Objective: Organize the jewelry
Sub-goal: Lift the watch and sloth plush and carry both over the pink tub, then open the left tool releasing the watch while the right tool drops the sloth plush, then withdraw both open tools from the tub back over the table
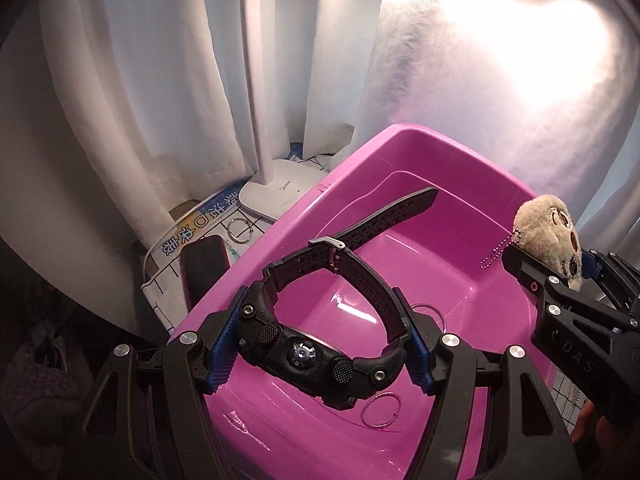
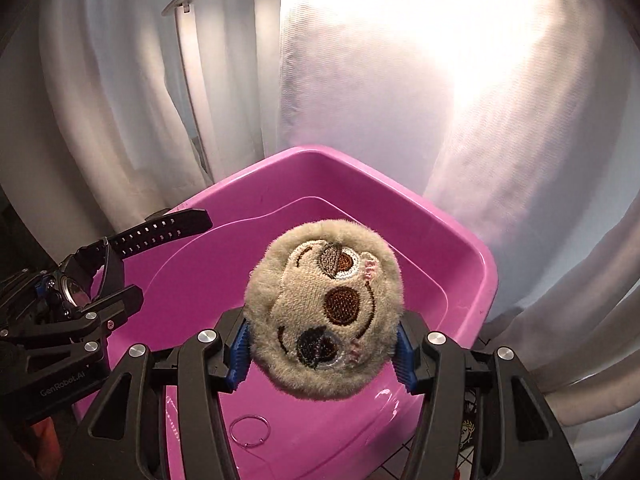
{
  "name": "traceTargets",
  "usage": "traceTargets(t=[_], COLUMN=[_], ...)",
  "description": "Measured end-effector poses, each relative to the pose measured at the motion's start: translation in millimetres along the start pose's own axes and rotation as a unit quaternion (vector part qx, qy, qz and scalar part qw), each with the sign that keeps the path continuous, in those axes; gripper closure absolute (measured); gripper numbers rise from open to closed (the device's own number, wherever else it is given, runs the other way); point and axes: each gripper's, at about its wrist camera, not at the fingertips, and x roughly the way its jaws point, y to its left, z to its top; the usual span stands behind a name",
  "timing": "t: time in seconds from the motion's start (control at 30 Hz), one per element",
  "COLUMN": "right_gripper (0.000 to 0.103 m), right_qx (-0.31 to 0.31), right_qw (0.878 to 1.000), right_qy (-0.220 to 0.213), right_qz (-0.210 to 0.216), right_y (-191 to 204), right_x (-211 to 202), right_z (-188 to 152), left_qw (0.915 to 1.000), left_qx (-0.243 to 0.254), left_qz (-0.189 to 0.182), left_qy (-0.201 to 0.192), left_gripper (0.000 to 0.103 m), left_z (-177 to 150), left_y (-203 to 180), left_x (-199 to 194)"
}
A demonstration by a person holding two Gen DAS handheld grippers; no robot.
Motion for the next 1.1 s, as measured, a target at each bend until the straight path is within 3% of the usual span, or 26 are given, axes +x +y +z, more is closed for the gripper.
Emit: traceTargets(t=[0.53, 0.63, 0.7, 0.8, 1.1], right_gripper=[0.048, 0.043, 0.042, 0.042, 0.038], right_qx=[0.009, 0.006, 0.001, -0.004, -0.002], right_qw=[0.992, 0.991, 0.99, 0.99, 0.992], right_qy=[0.124, 0.132, 0.138, 0.136, 0.123], right_qz=[-0.014, -0.017, -0.022, -0.029, -0.037], right_y=[2, 3, 4, 7, 10], right_x=[71, 75, 77, 80, 68], right_z=[2, 5, 5, 11, 8], left_qw=[0.9969, 0.9964, 0.9969, 0.9969, 0.9975], left_qx=[0.0, 0.001, 0.006, 0.013, 0.014], left_qz=[-0.009, -0.012, -0.011, -0.016, -0.019], left_qy=[0.079, 0.084, 0.077, 0.076, 0.066], left_gripper=[0.036, 0.035, 0.025, 0.017, 0.014], left_z=[1, 2, 4, 5, 6], left_y=[9, 9, 8, 4, 7], left_x=[48, 50, 48, 47, 41])
